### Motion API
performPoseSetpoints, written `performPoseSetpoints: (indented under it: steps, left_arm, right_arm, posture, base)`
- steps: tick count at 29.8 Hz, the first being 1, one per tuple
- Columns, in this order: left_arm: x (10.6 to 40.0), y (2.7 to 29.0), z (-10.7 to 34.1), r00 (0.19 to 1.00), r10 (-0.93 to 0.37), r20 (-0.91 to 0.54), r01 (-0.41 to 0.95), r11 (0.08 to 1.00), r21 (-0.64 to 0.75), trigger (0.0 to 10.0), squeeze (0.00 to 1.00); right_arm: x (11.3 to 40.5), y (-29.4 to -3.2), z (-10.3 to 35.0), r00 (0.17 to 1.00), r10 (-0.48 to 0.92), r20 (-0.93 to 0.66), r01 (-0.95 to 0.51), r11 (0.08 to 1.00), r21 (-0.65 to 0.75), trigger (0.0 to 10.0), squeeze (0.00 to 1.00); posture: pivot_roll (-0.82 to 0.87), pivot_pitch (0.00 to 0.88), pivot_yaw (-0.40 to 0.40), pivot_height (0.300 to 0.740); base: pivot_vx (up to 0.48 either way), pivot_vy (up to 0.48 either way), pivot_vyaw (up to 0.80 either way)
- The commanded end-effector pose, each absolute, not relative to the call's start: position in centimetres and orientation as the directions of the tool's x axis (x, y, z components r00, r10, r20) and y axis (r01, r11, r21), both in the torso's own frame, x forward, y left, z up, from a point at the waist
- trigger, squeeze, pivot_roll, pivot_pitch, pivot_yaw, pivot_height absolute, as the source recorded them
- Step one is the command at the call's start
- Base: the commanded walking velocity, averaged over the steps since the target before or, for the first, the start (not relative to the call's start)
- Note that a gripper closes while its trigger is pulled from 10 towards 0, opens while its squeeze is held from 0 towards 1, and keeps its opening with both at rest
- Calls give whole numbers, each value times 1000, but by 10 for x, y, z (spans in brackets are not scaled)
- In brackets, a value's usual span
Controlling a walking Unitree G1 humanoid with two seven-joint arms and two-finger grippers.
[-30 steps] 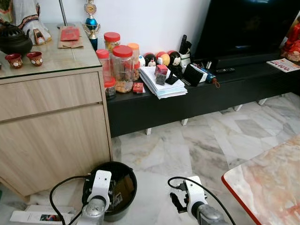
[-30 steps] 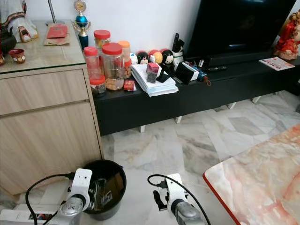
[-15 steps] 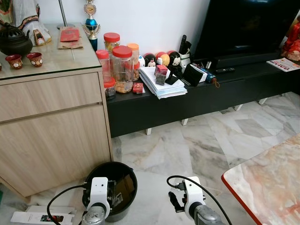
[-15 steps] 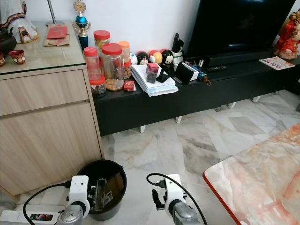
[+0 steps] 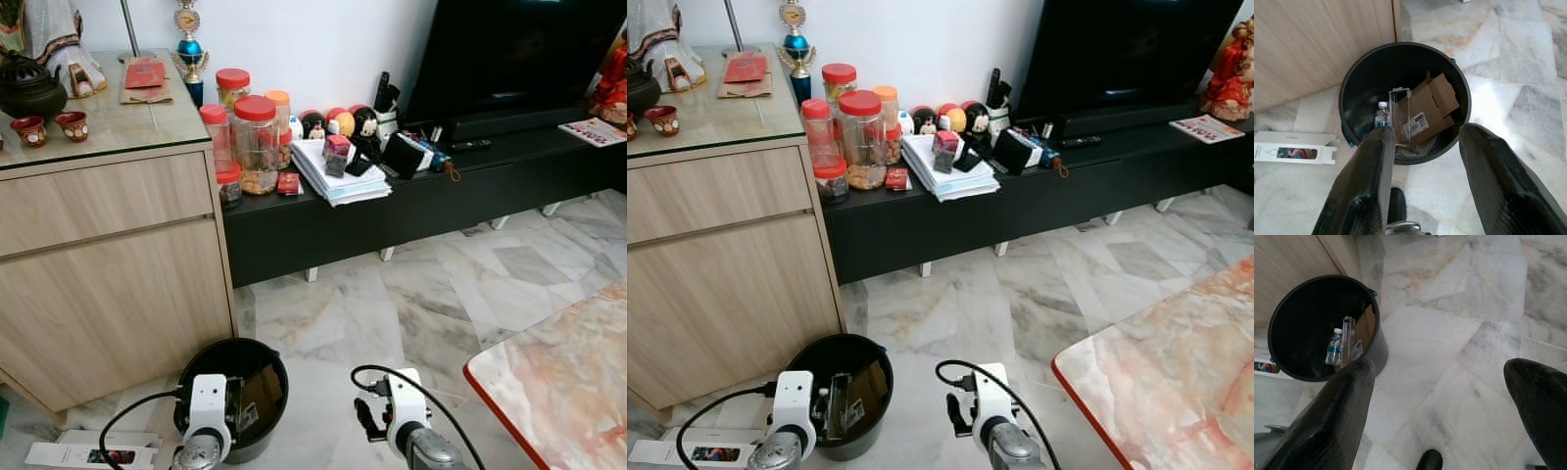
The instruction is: Picking trash to rubbish bin
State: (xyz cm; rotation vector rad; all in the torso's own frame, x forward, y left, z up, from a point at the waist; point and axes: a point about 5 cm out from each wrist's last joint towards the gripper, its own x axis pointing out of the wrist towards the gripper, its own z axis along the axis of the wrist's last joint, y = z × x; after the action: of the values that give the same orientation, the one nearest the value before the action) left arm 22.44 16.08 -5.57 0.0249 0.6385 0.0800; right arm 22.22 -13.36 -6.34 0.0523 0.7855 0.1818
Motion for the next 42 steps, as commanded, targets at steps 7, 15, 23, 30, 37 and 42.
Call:
performPoseSetpoints:
  steps: [7,15,23,30,37,42]
  left_arm:
    - [224,156,-56,798,65,-599,-59,998,29,10000,0]
    - [223,155,-58,795,61,-603,-53,998,32,10000,0]
    - [222,153,-58,794,52,-605,-43,999,29,10000,0]
    - [221,152,-59,792,51,-608,-41,999,30,10000,0]
    - [220,151,-60,790,48,-611,-37,999,30,10000,0]
    - [220,151,-59,790,50,-611,-41,999,29,10000,0]
  right_arm:
    - [224,-137,-62,702,167,-693,-120,986,116,10000,0]
    - [224,-138,-62,709,170,-685,-143,985,97,10000,0]
    - [222,-139,-63,706,165,-688,-122,986,111,10000,0]
    - [221,-139,-63,702,168,-692,-148,985,90,10000,0]
    - [220,-141,-64,703,157,-694,-120,988,101,10000,0]
    - [222,-141,-63,705,158,-692,-126,987,97,10000,0]
  posture:
    - [107,0,-86,740]
    - [100,0,-84,740]
    - [98,0,-83,740]
    - [100,0,-83,740]
    - [100,0,-84,740]
    - [100,0,-89,740]
  base:
    - [0,0,0]
    - [0,0,0]
    - [-30,0,256]
    - [-260,0,0]
    - [-261,0,229]
    - [-262,0,0]
